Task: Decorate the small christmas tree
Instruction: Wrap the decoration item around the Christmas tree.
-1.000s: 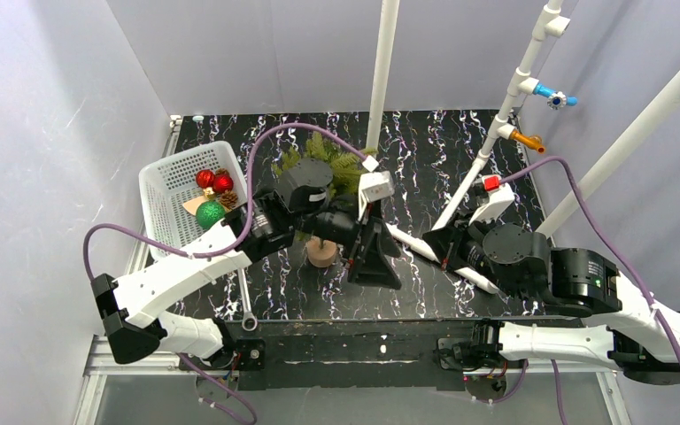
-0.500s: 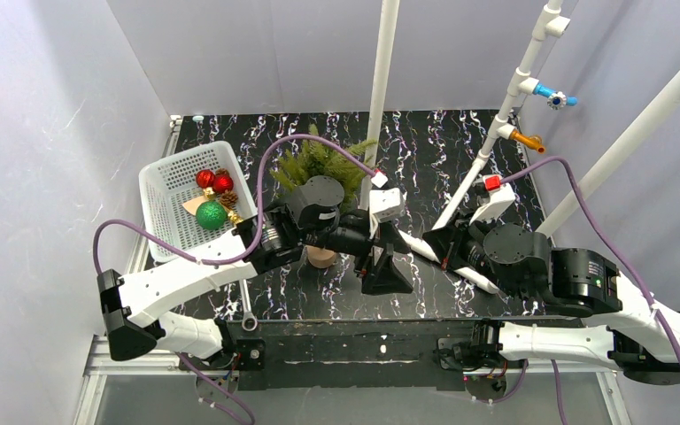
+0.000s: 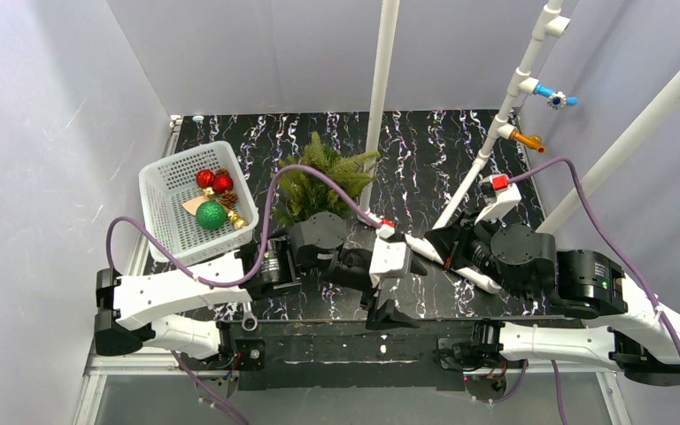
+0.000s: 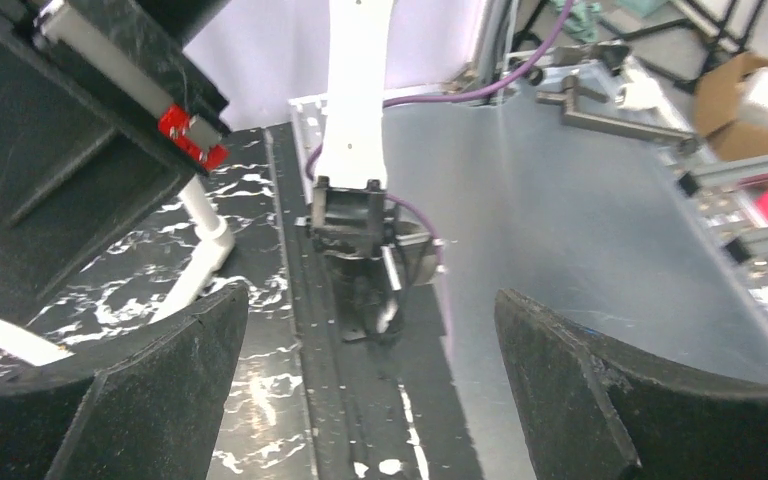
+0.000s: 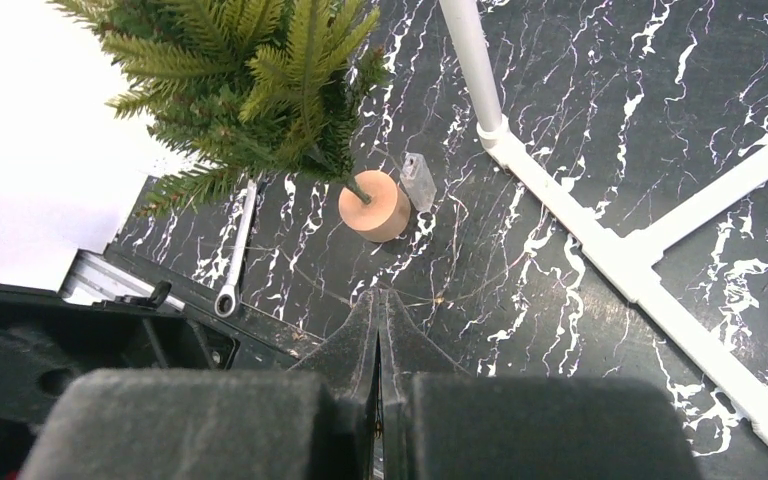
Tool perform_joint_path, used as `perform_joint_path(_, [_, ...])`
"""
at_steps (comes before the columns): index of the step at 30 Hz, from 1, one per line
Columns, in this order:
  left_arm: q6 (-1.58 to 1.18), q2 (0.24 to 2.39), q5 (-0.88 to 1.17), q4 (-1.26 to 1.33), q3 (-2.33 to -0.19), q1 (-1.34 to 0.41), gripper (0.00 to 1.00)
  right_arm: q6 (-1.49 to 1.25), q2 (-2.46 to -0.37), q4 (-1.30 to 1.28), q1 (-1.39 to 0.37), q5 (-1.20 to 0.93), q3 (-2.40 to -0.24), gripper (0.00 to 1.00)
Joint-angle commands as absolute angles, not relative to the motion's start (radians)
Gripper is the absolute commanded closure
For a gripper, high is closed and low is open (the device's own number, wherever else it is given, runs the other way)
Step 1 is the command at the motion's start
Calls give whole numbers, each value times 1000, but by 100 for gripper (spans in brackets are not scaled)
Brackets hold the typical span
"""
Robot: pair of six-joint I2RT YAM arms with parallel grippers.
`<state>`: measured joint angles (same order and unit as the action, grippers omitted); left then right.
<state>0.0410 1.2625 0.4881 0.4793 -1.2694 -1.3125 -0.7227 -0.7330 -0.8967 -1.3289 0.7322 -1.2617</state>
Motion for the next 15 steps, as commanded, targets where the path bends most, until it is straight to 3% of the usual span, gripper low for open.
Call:
perform_joint_path(1, [181, 1206, 328, 710, -1166, -1333, 6, -730, -731, -855, -1326, 747, -1276, 99])
perform_joint_path(10, [143, 1216, -93, 836, -1145, -1338, 2, -731, -726, -844, -1326, 735, -1269, 99])
perform_joint_path(15, [163, 1221, -117, 778, -1181, -1337, 2, -727, -732, -825, -1326, 726, -1271, 99])
